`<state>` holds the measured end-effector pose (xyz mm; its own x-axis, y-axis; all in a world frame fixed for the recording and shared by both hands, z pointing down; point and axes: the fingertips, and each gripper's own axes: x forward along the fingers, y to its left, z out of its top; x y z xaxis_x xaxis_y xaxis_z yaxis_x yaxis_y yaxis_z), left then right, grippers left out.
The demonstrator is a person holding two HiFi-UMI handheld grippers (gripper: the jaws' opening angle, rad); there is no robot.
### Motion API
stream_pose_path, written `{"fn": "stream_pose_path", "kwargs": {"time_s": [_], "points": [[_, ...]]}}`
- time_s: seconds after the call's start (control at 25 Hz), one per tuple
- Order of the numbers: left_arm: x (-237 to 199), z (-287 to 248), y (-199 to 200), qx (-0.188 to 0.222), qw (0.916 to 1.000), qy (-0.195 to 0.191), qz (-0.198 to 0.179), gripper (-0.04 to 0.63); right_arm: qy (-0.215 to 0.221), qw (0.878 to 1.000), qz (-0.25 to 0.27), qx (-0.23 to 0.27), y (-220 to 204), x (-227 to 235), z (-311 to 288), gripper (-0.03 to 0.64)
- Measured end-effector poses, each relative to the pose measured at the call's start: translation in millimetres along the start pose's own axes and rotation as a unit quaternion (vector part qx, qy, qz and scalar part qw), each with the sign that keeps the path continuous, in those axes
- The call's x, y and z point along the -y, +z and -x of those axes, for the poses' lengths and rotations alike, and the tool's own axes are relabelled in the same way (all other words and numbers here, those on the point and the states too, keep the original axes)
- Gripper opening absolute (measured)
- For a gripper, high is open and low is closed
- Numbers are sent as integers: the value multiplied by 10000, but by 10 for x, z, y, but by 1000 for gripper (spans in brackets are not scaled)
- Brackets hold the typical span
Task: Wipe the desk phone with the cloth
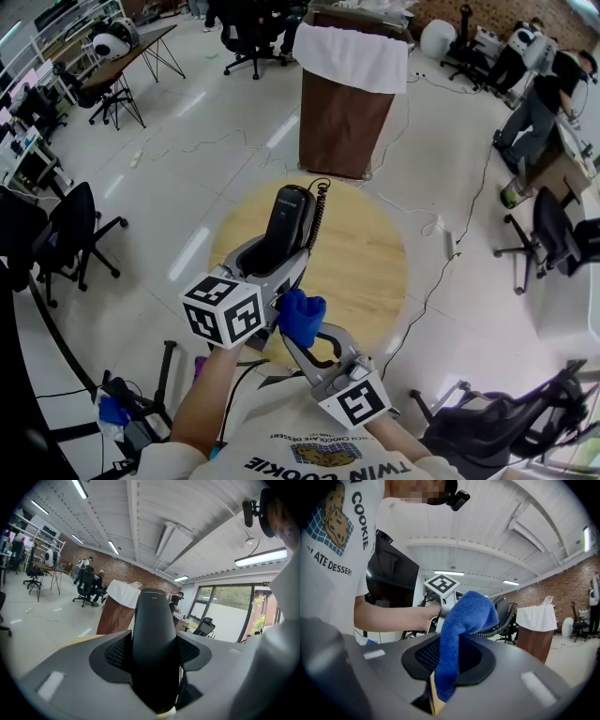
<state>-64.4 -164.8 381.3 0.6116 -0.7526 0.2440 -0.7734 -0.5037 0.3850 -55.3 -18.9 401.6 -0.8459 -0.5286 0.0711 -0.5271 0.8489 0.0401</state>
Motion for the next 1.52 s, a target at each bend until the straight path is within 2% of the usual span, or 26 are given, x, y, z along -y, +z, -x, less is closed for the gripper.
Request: {"fn": "stream_pose_path", "kwargs": {"time_s": [0.32, 0.48, 0.64, 0.84, 1.0, 1.2, 1.32, 1.52], "points": [[-26, 41, 54, 51, 10000, 21, -20, 264, 108, 9999, 58, -86, -53, -19, -30, 64], [-34, 72, 33, 55, 10000, 56, -25, 264, -196, 9995, -64, 245, 112, 108, 45, 64], [-4, 105, -20, 33, 10000, 66, -11, 264, -548, 9981, -74, 272, 255, 326, 185, 64], [92, 115, -128, -69, 9998, 106, -181, 264, -813, 9949, -40, 588, 614, 580, 338, 64], [195, 103, -209, -125, 9991, 103, -382, 264, -647, 9942, 227, 823, 991, 628, 308, 64], [326, 47, -317, -220, 9972, 111, -701, 264, -228, 9921, 554, 1106, 1403, 560, 166, 64], [391, 28, -364, -240, 9957, 143, -888, 264, 28, 9924, 500, 1120, 1444, 471, 46, 64], [421, 32, -432, -287, 9917, 279, -1224, 264, 267, 9955, 379, 824, 1299, 402, -139, 64]]}}
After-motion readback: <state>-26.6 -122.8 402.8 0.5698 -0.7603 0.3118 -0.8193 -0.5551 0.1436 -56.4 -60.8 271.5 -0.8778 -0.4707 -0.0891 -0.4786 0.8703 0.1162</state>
